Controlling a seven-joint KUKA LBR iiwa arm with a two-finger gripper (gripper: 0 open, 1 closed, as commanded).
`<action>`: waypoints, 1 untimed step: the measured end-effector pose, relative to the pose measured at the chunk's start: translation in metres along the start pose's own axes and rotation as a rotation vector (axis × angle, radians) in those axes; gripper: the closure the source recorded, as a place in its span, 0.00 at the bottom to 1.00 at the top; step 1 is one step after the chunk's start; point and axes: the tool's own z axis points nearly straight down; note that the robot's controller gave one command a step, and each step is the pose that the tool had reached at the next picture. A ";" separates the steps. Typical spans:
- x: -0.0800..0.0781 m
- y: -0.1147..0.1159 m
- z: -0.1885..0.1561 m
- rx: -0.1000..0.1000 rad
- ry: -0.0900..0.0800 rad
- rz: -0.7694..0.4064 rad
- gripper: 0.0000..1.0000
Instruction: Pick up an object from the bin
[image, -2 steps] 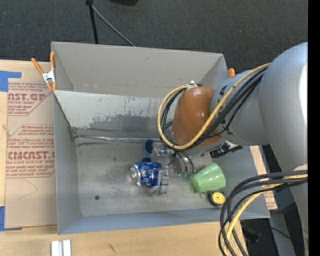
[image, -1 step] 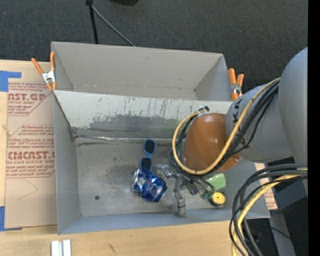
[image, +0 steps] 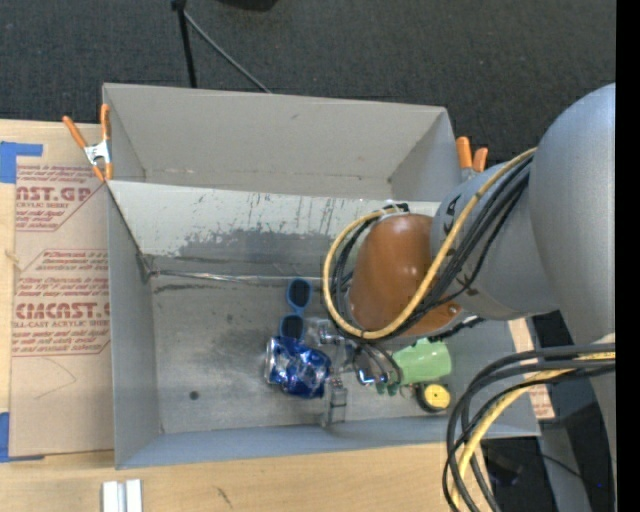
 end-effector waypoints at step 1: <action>0.000 0.000 0.000 -0.001 0.001 0.000 1.00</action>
Offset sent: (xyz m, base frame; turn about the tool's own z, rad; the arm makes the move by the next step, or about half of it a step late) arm 0.0000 0.0000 0.0000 0.0000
